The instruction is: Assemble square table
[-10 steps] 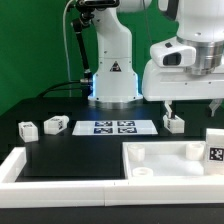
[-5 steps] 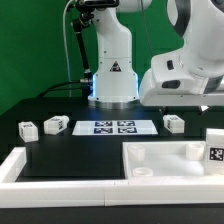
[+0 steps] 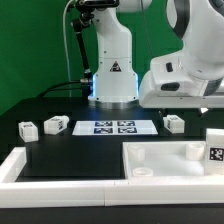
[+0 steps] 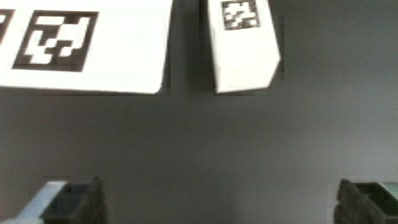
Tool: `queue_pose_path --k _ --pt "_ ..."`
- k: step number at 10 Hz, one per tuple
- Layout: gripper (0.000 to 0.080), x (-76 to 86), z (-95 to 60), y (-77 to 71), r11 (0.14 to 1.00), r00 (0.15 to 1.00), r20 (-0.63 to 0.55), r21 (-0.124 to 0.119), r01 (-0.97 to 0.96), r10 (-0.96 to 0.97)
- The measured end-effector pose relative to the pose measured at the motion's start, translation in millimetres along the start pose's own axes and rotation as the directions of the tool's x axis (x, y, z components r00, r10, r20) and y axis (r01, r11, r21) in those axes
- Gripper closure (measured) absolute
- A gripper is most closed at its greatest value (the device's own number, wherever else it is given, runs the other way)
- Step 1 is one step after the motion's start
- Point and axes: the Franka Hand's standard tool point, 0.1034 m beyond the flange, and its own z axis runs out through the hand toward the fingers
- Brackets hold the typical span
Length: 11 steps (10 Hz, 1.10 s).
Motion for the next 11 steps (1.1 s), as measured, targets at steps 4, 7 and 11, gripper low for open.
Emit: queue_pose_path --k 4,7,11 --pt "0.015 -5.2 11.3 -6.3 1.0 0.999 0.045 -0.001 0.001 -0.001" --pt "0.015 -9.4 19.8 -11.3 0.983 0.983 0.061 -0.052 0.176 -0.173" --pt "0.015 -9.4 24.8 -7.1 0.985 0.985 0.059 -0.048 0.164 -0.162"
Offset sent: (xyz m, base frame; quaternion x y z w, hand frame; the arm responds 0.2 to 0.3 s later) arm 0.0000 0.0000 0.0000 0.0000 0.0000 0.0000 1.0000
